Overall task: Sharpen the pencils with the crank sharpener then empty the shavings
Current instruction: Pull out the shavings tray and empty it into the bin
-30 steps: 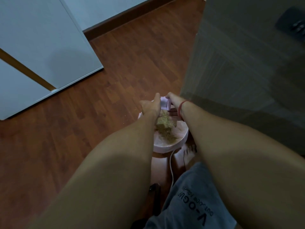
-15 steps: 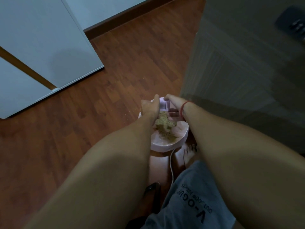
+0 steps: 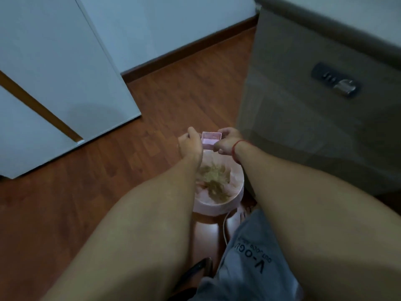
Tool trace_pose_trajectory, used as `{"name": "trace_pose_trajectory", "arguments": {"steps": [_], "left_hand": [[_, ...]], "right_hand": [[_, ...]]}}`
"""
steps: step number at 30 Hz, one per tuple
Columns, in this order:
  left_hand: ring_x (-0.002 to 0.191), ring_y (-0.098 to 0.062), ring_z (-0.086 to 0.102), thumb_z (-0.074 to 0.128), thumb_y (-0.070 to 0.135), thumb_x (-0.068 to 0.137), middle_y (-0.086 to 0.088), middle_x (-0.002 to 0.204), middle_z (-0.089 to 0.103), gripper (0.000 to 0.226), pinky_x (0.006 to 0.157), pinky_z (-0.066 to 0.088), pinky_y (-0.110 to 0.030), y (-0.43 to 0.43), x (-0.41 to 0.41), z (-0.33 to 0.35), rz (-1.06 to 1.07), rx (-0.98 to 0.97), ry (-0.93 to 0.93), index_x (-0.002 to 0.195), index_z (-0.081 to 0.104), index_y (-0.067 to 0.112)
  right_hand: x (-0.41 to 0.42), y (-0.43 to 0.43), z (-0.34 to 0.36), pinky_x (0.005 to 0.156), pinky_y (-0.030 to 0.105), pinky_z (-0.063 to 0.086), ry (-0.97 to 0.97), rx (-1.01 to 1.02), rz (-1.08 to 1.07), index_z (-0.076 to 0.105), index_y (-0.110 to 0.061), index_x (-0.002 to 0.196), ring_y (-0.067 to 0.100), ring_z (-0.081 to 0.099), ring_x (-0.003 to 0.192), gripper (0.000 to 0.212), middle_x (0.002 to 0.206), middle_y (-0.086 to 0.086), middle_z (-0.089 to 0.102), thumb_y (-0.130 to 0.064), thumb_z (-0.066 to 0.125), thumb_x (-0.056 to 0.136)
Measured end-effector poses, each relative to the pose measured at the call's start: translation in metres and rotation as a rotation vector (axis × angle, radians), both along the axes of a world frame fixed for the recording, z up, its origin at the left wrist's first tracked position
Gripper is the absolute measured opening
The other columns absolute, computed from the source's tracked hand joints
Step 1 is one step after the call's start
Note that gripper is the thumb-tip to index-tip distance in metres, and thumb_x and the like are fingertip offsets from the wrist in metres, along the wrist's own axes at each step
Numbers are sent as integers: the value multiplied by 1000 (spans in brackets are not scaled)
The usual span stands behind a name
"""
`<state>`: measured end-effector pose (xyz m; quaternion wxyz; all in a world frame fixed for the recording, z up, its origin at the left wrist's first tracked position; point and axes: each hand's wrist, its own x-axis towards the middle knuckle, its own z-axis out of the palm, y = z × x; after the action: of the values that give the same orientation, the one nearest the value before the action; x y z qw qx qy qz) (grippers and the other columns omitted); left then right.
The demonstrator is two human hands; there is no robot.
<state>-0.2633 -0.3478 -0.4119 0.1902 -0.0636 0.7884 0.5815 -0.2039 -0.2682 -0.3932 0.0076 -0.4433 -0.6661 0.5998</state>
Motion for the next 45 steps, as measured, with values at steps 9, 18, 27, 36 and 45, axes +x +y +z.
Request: {"name": "trace_pose_trajectory", "arguments": {"steps": [9, 18, 27, 36, 45], "left_hand": [[91, -35, 65, 32, 40, 79, -19, 93, 73, 55, 87, 53, -38, -12, 28, 176, -88, 155, 363, 86, 77, 9], [89, -33, 63, 33, 33, 89, -16, 94, 68, 46, 82, 53, -44, 12, 149, 328, -380, 413, 516, 89, 68, 3], [89, -34, 66, 33, 41, 78, -17, 92, 71, 48, 82, 56, -48, 88, 300, 345, -843, 524, 519, 77, 67, 7], [105, -32, 60, 47, 22, 90, -19, 110, 66, 29, 86, 48, -34, 179, 352, 323, -984, 395, 702, 99, 66, 3], [110, -29, 55, 52, 55, 84, -7, 121, 59, 43, 89, 47, -38, 248, 354, 294, -1080, 164, 939, 114, 58, 25]], "right_hand": [[32, -13, 175, 91, 39, 56, 208, 269, -44, 51, -7, 130, 23, 60, 105, 62, 125, 11, 58, 6, 72, 73], [182, -24, 340, 102, 38, 49, 420, 400, -317, 42, -4, 138, 25, 57, 111, 53, 136, 9, 50, -12, 60, 88], [354, 10, 350, 93, 40, 54, 247, 635, -623, 45, -9, 135, 24, 57, 106, 60, 130, 12, 51, -17, 70, 81], [429, 77, 301, 101, 40, 50, 110, 598, -870, 45, -7, 137, 27, 56, 116, 68, 133, 12, 54, -21, 75, 78], [436, 132, 286, 98, 39, 51, 7, 625, -871, 51, -5, 130, 27, 58, 110, 64, 124, 10, 56, -21, 79, 74]]}}
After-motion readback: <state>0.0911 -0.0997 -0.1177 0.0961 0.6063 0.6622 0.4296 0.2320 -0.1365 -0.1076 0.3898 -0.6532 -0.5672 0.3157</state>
